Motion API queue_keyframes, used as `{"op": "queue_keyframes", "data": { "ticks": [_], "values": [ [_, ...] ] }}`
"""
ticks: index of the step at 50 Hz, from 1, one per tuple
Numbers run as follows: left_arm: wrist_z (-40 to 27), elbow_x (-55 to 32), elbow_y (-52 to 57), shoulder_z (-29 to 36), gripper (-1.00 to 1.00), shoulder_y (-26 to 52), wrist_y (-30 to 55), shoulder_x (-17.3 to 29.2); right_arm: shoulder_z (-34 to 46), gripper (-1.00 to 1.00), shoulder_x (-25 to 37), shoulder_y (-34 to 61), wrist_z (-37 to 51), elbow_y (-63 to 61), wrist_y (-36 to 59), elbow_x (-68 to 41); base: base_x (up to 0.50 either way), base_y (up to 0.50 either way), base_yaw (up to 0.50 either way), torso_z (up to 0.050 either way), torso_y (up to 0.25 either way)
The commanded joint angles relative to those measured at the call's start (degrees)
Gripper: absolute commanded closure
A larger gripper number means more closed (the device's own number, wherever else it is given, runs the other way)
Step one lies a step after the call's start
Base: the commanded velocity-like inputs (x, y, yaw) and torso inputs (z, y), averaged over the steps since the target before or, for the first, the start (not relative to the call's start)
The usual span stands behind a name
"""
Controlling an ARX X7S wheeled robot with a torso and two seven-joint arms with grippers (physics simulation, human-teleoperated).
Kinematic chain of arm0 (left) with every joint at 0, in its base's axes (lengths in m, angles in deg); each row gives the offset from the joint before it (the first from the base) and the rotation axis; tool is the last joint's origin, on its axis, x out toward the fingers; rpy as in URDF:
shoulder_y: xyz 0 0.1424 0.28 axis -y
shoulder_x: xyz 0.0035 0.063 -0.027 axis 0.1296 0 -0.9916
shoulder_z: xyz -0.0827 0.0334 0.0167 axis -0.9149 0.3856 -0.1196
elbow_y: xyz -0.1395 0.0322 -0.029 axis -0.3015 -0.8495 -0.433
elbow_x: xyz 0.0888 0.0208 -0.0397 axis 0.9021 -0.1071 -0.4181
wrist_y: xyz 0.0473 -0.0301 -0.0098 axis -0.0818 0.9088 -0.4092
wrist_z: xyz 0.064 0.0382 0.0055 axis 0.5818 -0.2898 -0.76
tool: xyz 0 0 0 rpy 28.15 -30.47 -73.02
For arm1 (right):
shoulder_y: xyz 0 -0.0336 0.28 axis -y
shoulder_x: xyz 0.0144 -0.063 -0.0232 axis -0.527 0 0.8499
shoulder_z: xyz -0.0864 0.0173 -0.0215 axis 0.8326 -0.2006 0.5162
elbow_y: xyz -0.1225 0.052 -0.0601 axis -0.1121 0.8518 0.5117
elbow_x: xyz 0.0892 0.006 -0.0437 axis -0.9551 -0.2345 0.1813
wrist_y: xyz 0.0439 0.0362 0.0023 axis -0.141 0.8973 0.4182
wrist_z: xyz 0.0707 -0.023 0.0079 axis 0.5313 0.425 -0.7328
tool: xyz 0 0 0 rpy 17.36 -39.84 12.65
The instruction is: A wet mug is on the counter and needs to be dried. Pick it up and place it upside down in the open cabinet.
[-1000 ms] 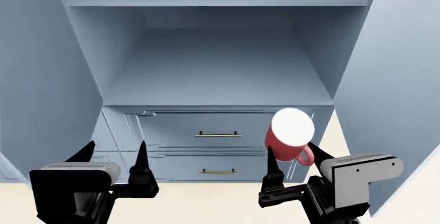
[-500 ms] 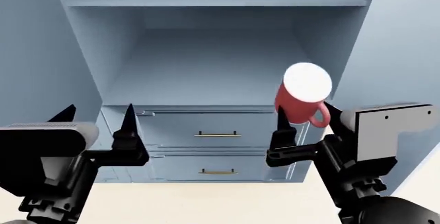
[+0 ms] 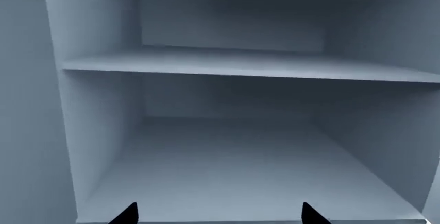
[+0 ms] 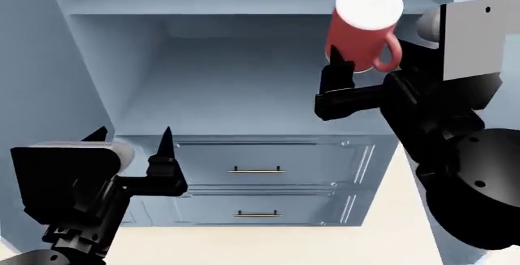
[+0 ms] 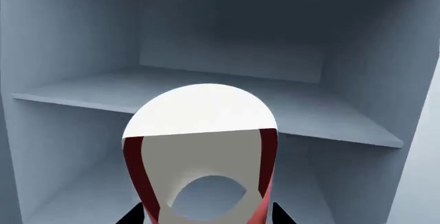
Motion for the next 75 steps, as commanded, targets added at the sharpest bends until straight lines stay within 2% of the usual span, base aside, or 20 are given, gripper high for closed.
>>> {"op": "queue_keyframes", "data": {
  "ticks": [1,18,22,32,57,75],
  "values": [
    [1.0,0.1,-1.6,0.4,-1.0,-1.3,-0.9,-0.9,2.0,1.0,-1.3,7.5,1.6,4.4,3.0,-1.5,0.5,0.0,0.0,0.0,0.01],
    [0.9,3.4,-2.3,1.3,-1.0,-5.3,-4.2,-0.8,3.0,1.0,-1.7,9.4,3.0,5.4,3.3,-2.7,0.5,0.0,0.0,0.0,0.001],
    [1.0,3.7,-2.0,1.3,-1.0,-5.6,-4.4,-0.7,4.7,1.0,-3.2,12.8,3.0,10.1,4.6,-3.2,0.5,0.0,0.0,0.0,0.0],
    [1.3,3.4,-2.0,1.1,-1.0,-5.5,-4.2,-0.8,6.2,1.0,-4.2,15.2,3.4,12.7,5.4,-3.2,0.5,0.0,0.0,0.0,0.002],
    [1.8,3.7,-3.0,1.1,-1.0,-6.6,-4.8,-1.3,9.8,1.0,-6.3,18.3,-0.9,22.0,5.5,1.3,0.5,0.0,0.0,0.0,0.001],
    [2.1,3.6,-2.8,0.8,-1.0,-7.0,-5.3,-0.8,12.5,1.0,-8.9,19.6,-7.0,33.4,4.3,4.7,0.0,0.0,0.0,0.001,0.001]
  ]
}}
